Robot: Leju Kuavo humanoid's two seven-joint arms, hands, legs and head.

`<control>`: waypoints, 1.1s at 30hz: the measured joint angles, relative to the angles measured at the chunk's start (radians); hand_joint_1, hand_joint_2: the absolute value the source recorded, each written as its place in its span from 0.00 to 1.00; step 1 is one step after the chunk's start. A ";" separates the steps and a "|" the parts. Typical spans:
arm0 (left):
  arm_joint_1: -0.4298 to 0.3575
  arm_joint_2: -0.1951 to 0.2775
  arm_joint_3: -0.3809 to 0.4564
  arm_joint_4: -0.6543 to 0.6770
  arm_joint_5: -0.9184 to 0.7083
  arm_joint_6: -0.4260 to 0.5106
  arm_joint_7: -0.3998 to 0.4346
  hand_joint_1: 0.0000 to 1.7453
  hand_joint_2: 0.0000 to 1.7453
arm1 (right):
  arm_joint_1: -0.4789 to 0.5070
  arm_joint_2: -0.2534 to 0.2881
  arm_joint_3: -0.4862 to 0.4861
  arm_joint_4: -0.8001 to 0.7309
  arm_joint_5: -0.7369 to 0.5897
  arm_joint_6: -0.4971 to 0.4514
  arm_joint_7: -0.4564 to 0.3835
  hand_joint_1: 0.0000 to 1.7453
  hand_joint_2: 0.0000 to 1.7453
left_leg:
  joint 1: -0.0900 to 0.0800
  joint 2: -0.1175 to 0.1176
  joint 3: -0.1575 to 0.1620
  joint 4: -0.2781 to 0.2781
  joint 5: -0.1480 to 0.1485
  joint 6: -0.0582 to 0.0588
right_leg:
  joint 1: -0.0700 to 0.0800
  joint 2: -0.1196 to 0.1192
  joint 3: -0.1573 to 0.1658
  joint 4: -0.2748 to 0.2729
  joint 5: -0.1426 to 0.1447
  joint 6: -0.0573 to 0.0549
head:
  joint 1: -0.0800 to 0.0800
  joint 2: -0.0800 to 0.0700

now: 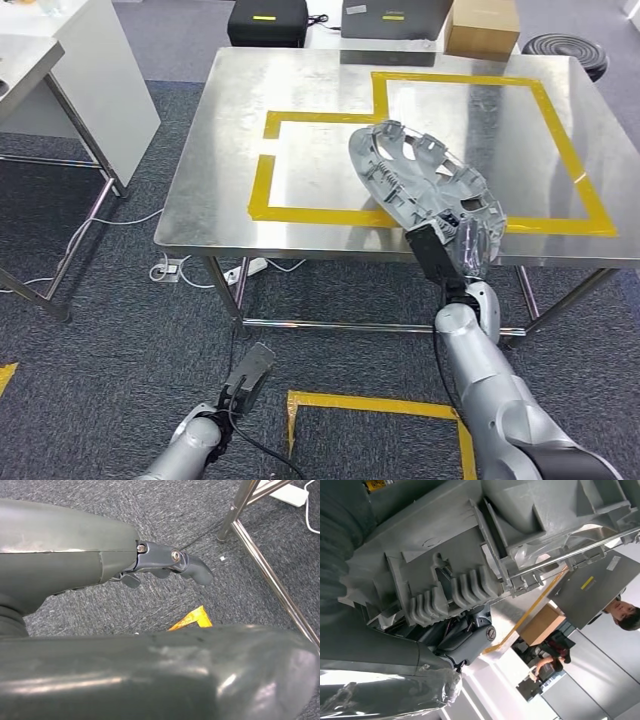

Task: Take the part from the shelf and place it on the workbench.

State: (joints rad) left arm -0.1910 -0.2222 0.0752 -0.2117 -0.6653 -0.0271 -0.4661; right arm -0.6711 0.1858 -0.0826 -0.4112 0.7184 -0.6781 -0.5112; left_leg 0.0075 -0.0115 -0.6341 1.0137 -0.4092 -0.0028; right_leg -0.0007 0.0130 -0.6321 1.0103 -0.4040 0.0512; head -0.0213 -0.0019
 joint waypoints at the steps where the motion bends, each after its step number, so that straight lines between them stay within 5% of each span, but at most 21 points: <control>1: 0.000 0.000 0.000 0.000 0.001 0.000 0.000 0.00 0.00 | 0.001 0.000 0.001 0.000 -0.003 -0.002 0.000 1.00 1.00 | 0.000 0.000 0.000 0.000 0.000 0.000 | 0.000 0.000 0.000 0.000 0.000 0.000 | 0.000 0.000; 33: -0.002 0.000 0.004 0.000 0.032 -0.019 -0.005 0.00 0.00 | 0.030 -0.002 0.026 -0.017 -0.001 -0.021 -0.011 1.00 1.00 | 0.000 0.000 0.000 0.000 0.000 0.000 | 0.000 0.000 -0.001 0.001 0.000 0.000 | 0.000 0.000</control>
State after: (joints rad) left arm -0.1928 -0.2221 0.0791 -0.2117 -0.6333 -0.0464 -0.4712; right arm -0.6406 0.1843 -0.0566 -0.4282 0.7175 -0.6992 -0.5220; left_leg 0.0077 -0.0115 -0.6341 1.0137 -0.4091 -0.0029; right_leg -0.0005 0.0132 -0.6326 1.0115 -0.4042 0.0509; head -0.0213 -0.0019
